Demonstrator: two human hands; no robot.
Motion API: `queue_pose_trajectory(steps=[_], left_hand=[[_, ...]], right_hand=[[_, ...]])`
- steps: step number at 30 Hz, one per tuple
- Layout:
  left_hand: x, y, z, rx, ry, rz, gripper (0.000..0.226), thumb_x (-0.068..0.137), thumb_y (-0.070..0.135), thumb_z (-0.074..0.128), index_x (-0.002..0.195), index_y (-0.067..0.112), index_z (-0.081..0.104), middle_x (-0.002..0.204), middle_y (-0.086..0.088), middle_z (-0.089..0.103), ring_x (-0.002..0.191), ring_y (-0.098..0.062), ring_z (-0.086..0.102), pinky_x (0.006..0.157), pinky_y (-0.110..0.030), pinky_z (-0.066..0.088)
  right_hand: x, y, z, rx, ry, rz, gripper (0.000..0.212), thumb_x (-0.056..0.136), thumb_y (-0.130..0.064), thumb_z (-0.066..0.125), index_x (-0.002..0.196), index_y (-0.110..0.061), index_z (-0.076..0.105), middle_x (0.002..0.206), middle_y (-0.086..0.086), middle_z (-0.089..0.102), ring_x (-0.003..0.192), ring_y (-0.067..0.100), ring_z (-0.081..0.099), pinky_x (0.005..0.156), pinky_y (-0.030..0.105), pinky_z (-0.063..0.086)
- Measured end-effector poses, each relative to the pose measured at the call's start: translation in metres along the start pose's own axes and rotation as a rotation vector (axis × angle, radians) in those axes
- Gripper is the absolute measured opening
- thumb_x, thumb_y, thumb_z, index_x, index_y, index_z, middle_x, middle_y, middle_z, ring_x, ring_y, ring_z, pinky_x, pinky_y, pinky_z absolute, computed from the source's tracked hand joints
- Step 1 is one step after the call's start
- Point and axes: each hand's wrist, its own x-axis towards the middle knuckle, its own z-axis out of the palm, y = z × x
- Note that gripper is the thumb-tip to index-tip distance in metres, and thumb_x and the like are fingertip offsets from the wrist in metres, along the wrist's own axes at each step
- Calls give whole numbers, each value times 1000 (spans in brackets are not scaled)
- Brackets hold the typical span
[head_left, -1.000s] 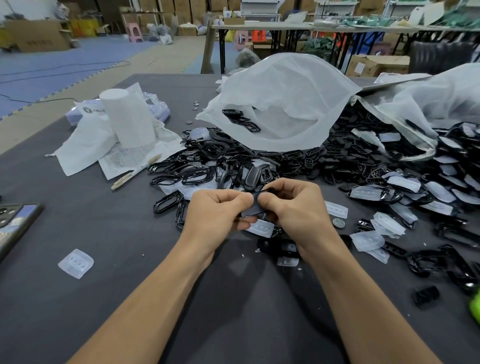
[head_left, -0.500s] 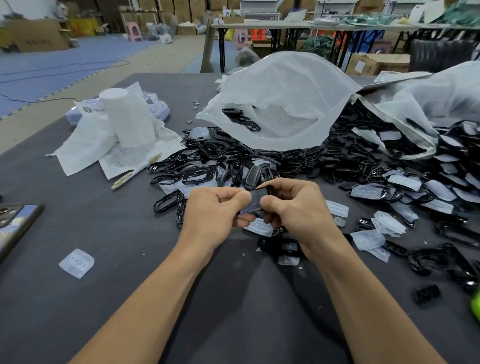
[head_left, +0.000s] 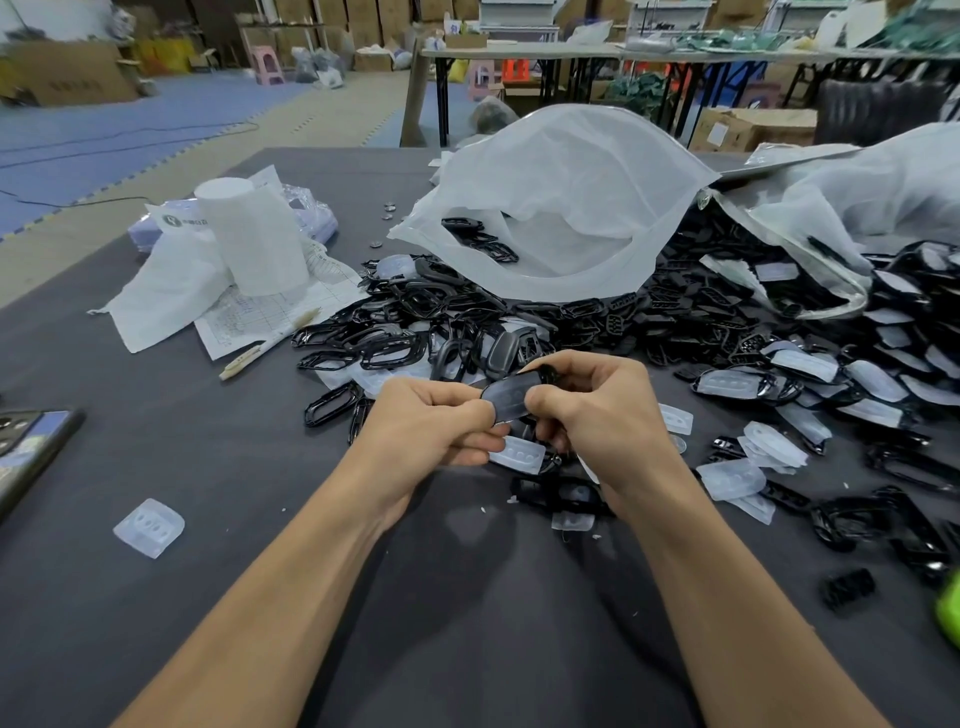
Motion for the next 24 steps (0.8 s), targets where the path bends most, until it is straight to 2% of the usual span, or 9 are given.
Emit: queue_pose_trajectory(steps=[5,8,12,17,22,24], left_hand=[[1,0,3,-25,48,7,20,85,-3,65,76,5,81,71,-13,75,58,-12,69,57,-20,55],[2,-1,6,-38,94,26,22,82,-5,65,72,6,81,66,-13,73,53,-13,66,53,-21,54],[3,-4,8,-34,149,58,20,80,-5,68,71,6,81,65,-15,73,51,-14,66,50,-20,52],[4,-6,7,-23,129,49,21,84,-5,68,76,7,83,68,-13,75,55,-13,67,52,-19,52],[5,-6,8,-61,124,47,19,85,-4,67,78,6,82,67,-10,74,55,-11,65,52,-19,51],[4,-5,8,-72,109,43,21,86,-5,66,81,6,83,69,-11,75,56,-11,65,54,-18,52]], right_hand=[[0,1,2,-19,-13,2,22,77,6,69,78,-14,77,62,10,65,50,17,54,46,25,41],[0,2,2,5,-9,2,24,75,5,70,77,-18,78,62,11,65,51,18,53,46,24,42],[1,3,3,45,-16,19,27,77,11,68,76,-15,78,62,8,63,47,16,51,45,19,44],[2,4,3,-54,-53,15,31,78,11,61,78,-15,78,61,13,61,54,20,51,46,24,40],[-1,5,5,-50,-62,-12,8,80,-8,66,79,-8,74,63,9,63,57,18,53,50,29,40],[0,6,5,-57,-27,-15,8,84,-7,68,78,-8,73,60,8,63,54,16,55,51,29,42]])
